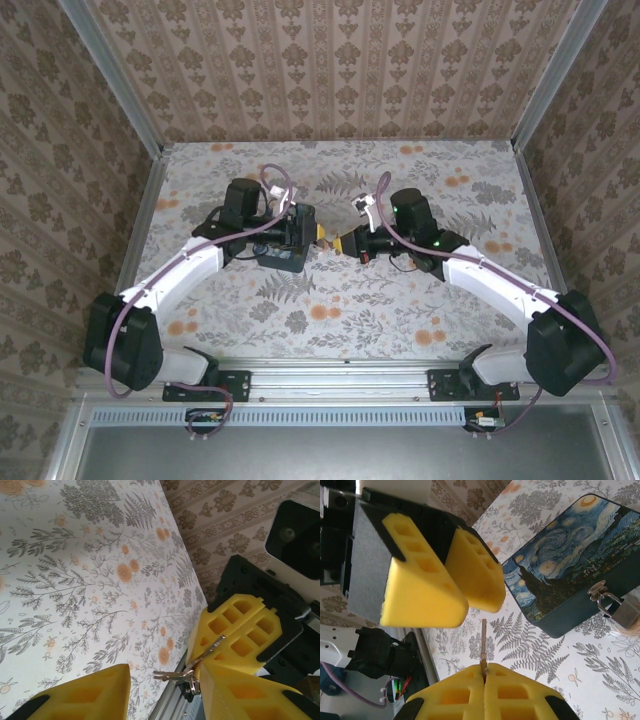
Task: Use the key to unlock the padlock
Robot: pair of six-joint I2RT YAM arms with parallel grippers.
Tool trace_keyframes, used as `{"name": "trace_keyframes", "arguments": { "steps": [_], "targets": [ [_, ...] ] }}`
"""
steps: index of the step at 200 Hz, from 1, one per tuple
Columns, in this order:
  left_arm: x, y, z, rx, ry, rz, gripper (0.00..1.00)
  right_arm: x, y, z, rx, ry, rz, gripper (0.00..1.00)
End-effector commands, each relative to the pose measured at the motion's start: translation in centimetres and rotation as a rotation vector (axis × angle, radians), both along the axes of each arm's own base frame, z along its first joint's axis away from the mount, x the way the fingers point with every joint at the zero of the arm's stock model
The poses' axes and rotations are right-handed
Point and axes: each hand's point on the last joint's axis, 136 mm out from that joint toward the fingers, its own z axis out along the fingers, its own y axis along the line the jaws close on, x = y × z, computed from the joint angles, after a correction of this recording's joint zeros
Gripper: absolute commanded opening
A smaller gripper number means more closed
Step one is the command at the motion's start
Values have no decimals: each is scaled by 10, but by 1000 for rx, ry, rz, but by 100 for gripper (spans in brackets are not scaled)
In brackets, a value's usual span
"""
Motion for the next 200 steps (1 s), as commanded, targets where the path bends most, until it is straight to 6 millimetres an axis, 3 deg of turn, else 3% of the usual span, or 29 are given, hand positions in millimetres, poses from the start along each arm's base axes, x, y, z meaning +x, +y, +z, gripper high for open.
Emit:
{"name": "trace_keyframes", "arguments": {
  "steps": [1, 35, 79, 132, 165, 168, 200],
  "targets": [
    [-4, -5, 7, -68, -5, -45, 41, 7, 7, 16, 53, -14, 4, 0],
    [-6, -5, 7, -79, 2, -54, 33, 11, 8, 17, 63, -15, -3, 0],
    [-4, -3, 2, -67, 9, -47, 35, 13, 11, 19, 86, -9, 0, 0],
    [-4, -2, 2, -74, 13, -45, 18, 15, 10, 21, 106, 1, -11, 0],
    [-5, -2, 0, -79, 16, -48, 18, 14, 12, 28, 141, 0, 0, 0],
    [-5, -2, 1, -80, 15, -49, 18, 17, 14, 19, 132, 23, 0, 0],
    [-4, -2, 0, -95, 16, -49, 16, 18, 16, 15, 131, 43, 6, 0]
  ]
}}
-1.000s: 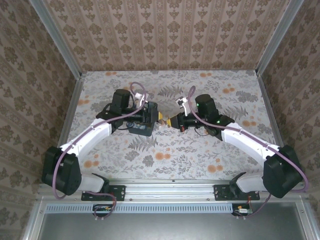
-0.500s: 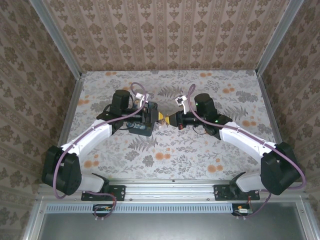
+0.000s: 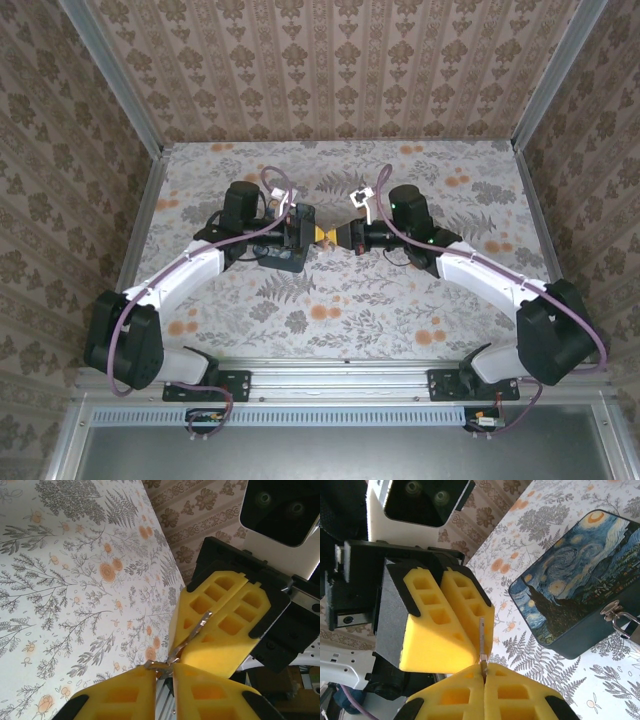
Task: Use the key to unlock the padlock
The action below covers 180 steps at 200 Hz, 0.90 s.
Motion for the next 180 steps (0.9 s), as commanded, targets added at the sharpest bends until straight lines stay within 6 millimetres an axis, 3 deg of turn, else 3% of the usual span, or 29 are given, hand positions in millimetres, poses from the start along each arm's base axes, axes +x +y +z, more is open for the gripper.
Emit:
{"name": "trace_keyframes", "arguments": {
  "steps": [1, 17, 36, 47, 127, 180],
  "targets": [
    [0, 0, 1, -33, -2, -15, 16, 2, 5, 8, 34, -2, 25, 0],
    [0, 0, 2, -46, 0, -16, 31, 4, 5, 5, 24, 9, 24, 0],
    [-3, 1, 2, -52, -2, -22, 36, 3, 5, 3, 19, 12, 27, 0],
    [5, 11, 3, -58, -5, 6, 38, 3, 5, 3, 16, 13, 29, 0],
    [-5, 17, 5, -105, -43, -57, 37, -11, 11, 2, 25, 97, 168, 0],
    [-9, 16, 8, -121, -64, -85, 31, -12, 14, -5, 6, 142, 201, 0]
  ]
}}
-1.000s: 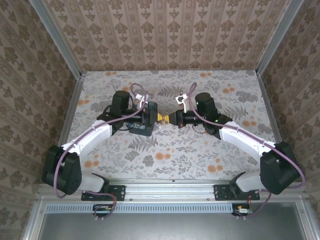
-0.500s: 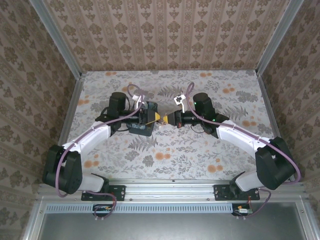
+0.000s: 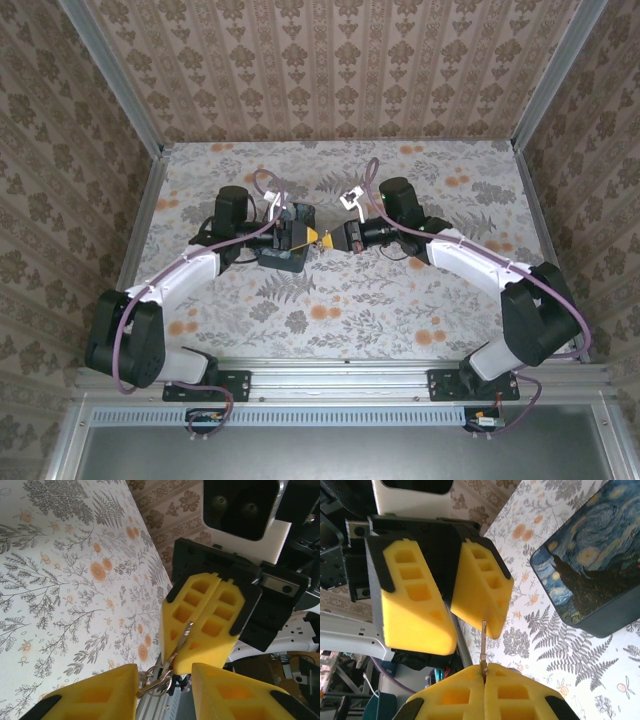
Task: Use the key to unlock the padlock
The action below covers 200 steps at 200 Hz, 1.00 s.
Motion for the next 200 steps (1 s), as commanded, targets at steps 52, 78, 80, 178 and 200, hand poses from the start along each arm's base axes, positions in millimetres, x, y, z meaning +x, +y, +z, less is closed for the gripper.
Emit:
{"name": "trace_keyframes", "arguments": {
  "steps": [52, 78, 80, 178, 200],
  "targets": [
    [-14, 0, 8, -31, -66, -57, 27, -1, 3, 6, 15, 8, 34, 0],
    [-15, -1, 6, -24, -62, -61, 23, 0, 2, 5, 15, 13, 22, 0],
    [-15, -1, 6, -24, -63, -61, 23, 0, 2, 5, 17, 12, 21, 0],
    [-15, -2, 0, -10, -45, -51, 0, 6, 0, 6, 31, 10, -3, 0],
    [-13, -1, 1, -7, -51, -34, 0, 4, -4, 7, 39, 8, 5, 0]
  ]
}}
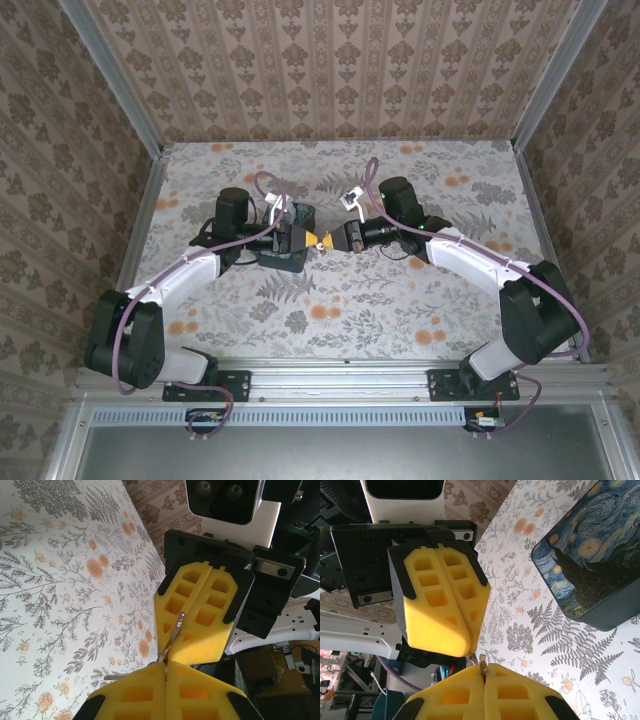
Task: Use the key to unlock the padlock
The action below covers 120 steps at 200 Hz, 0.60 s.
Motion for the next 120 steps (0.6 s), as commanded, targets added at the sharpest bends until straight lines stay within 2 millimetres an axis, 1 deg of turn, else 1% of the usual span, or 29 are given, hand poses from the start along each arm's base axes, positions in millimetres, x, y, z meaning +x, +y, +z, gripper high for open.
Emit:
{"name": "trace_keyframes", "arguments": {
  "steps": [1, 24, 42, 69, 83, 120],
  "targets": [
    [-6, 0, 4, -7, -25, -3, 0, 4, -4, 8, 34, -28, 4, 0],
    [-5, -1, 8, -13, -41, -4, 0, 10, -21, 11, 35, -40, -43, 32],
    [-5, -3, 12, -21, -44, -15, 0, 14, -29, 19, 36, -62, -71, 48],
    [-4, -7, 15, -28, -49, -27, 0, 19, -25, 34, 62, -92, -72, 56],
    [-3, -9, 18, -34, -51, -25, 0, 23, -23, 35, 79, -91, -73, 57],
    [4, -8, 25, -62, -61, 12, 0, 26, -11, 32, 139, -47, -42, 57]
  ]
}}
